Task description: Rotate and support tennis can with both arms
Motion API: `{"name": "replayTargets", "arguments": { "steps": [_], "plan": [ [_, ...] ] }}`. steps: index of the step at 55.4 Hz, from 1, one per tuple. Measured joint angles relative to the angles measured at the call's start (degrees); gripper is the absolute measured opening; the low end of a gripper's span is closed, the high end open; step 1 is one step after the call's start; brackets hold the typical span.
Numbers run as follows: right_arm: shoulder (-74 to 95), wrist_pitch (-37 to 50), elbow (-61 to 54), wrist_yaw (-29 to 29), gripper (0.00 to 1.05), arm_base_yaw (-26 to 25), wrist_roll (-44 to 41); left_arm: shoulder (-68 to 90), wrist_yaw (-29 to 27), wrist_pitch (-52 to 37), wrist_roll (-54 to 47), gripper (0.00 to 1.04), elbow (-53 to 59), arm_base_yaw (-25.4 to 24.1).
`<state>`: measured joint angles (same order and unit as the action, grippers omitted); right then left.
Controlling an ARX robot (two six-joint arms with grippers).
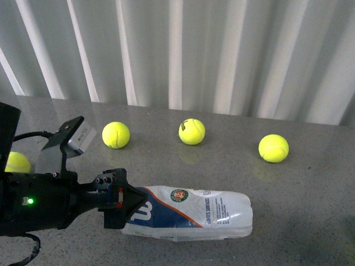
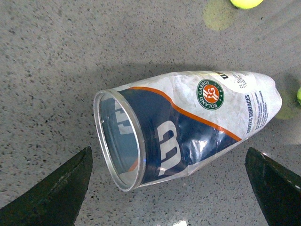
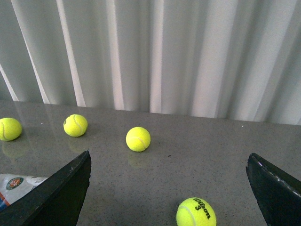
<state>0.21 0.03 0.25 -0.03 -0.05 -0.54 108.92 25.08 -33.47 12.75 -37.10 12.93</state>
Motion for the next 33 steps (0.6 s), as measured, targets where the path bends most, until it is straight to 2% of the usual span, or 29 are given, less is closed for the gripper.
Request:
{"name": "replayTargets", "arguments": {
  "steps": [33],
  "plan": [
    [0.0,0.0,0.0,0.0,0.98,0.0,0.0,4.4,-2.6,-11.8,9.7,0.98,2.5,8.4]
  ]
}}
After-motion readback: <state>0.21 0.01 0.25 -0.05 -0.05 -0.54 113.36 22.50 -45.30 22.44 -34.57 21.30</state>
